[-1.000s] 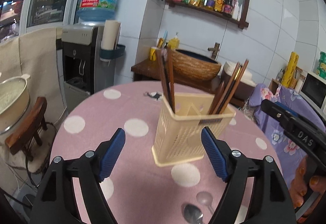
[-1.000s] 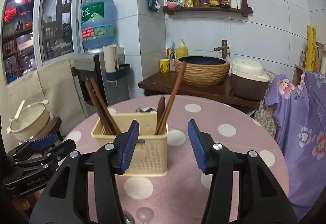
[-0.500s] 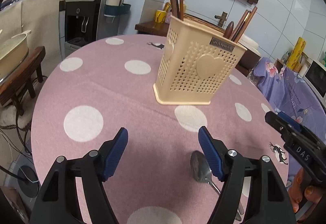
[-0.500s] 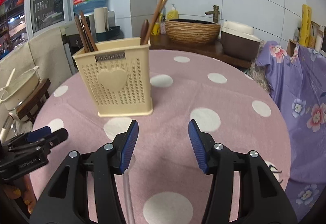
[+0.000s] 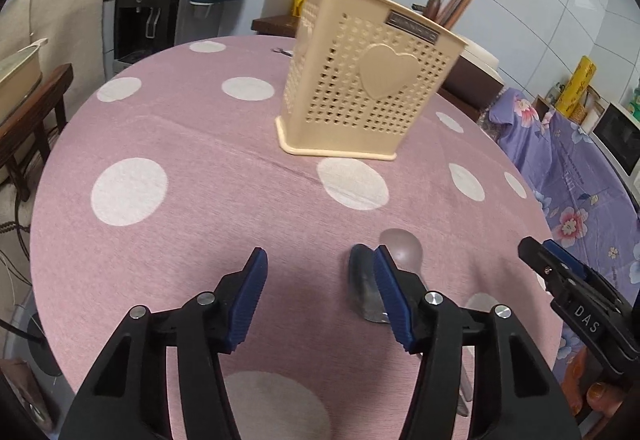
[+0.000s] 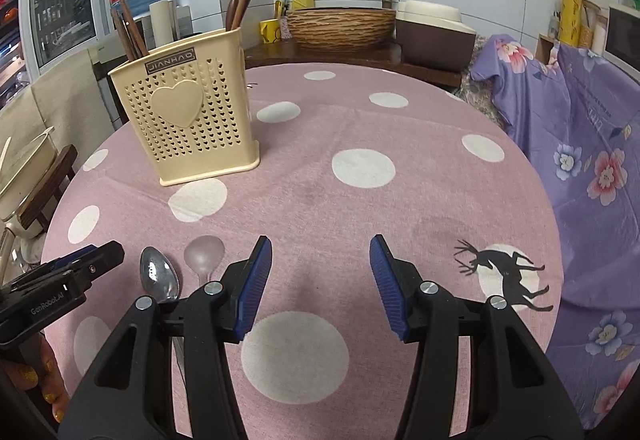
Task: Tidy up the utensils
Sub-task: 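Move the left tool to the steel spoon handle and close on it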
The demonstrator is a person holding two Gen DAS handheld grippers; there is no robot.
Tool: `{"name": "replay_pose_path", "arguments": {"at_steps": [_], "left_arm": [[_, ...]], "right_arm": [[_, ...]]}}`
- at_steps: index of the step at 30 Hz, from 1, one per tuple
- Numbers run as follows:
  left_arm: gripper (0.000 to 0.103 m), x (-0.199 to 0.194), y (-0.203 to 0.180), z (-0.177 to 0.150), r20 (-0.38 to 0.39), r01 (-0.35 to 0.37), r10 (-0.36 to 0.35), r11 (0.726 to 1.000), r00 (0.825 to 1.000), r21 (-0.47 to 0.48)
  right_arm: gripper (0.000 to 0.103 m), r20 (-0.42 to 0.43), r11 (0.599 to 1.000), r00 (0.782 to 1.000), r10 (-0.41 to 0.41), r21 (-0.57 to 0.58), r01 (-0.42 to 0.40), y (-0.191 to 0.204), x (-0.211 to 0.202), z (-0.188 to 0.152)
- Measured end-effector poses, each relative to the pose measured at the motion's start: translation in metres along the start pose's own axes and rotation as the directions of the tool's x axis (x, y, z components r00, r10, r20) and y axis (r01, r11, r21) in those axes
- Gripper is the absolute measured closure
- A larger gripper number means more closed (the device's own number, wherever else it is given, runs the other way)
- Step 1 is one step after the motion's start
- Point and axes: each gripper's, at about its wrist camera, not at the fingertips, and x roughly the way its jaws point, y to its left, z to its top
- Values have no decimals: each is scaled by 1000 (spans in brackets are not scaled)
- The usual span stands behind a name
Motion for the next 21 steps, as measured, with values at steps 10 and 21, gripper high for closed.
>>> {"name": "replay_pose_path", "arguments": {"at_steps": [10, 21], "left_arm": [[41, 5, -23, -14, -10, -60, 60, 998, 998, 30], [40, 14, -40, -28, -42, -110, 114, 991, 993, 76]], "right_arm": [[51, -33, 1000, 999, 12, 27, -11, -4, 8, -4], [51, -59, 998, 998, 31, 54, -28, -9, 8, -8]]}}
